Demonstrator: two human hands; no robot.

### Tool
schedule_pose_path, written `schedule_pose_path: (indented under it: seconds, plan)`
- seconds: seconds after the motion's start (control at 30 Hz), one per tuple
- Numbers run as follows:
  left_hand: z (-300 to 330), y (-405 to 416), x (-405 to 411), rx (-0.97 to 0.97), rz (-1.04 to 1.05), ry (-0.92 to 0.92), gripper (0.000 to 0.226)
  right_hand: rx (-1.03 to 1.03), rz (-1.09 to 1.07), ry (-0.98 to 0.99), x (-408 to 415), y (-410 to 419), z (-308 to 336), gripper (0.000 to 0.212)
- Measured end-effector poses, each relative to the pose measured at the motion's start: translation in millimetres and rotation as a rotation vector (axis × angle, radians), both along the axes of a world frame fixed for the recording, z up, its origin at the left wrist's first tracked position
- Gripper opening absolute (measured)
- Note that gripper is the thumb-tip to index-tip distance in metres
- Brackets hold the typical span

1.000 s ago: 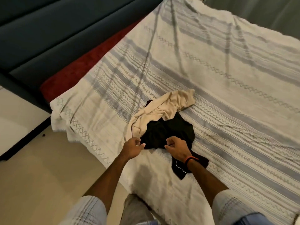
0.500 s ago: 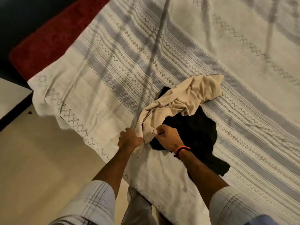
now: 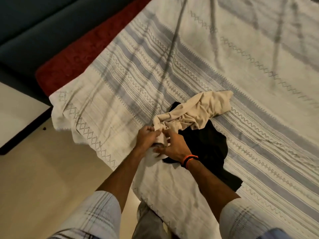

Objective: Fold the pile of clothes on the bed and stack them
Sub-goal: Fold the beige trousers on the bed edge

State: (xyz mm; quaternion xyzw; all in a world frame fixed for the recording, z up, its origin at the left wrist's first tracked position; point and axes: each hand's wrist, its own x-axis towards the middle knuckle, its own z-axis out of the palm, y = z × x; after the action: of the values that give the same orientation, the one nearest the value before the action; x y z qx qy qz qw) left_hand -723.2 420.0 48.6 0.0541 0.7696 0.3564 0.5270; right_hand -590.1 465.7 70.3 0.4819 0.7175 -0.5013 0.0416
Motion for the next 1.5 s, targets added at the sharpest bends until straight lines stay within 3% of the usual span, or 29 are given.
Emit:
schedule_pose_path:
  seconds: [0.13,0.27,0.33,0.5,0.63,0.73,0.9,1.07,1.23,1.33,1.5]
  plan:
    - [76.9,12.9,27.3,0.243,0.119,-0.056,0.02,0.22,-0.148,0.152,27.6,6.4,54.3,0.031]
    - [133.3,11.7,44.5,0.352,0.068,-0.121,0.012,0.248,-0.263,0.277,55.4,16.5,92.6,0.027]
    - [163.5,4.2,61.3,0.425,-0.028,-0.057,0.02,0.322,-0.294,0.319,74.3,18.0,118.7,0.025]
    - [213.4,-17.7,103.5,0.514,-0.315,0.346,0.036,0.386,-0.342,0.48,123.6,12.3,179.3,0.011]
    - [254.8,-33.4,148.2,0.597,-0.271,0.588,0.008,0.45,-0.325,0.613,168.5,1.4,221.4,0.01]
    - [289.0,-43.1,177.6,0.681,-0.233,0.666,0.019,0.438,-0.32,0.717,195.1,-6.3,252.6,0.01]
    - [335.3,-52.3,209.5,0.768,-0.238,0.703,0.031,0.451,-0.42,0.768,243.4,-21.7,300.8,0.022]
    - [378.9,-56.8,245.7,0.843,-0.245,0.721,0.029,0.563,-0.385,0.747,282.4,-40.9,348.4,0.012]
    - [404.7,-71.8,276.3,0.843,-0.296,0.754,0.038,0.706,-0.547,0.734,303.1,-63.9,387.5,0.025]
    - [413.3,-93.9,292.9,0.852,-0.243,0.766,0.043,0.741,-0.664,0.72,313.1,-80.1,403.9,0.02]
    - [417.9,-136.9,328.7,0.969,-0.233,0.738,0.028,0.86,-0.755,0.652,335.8,-115.3,427.5,0.019]
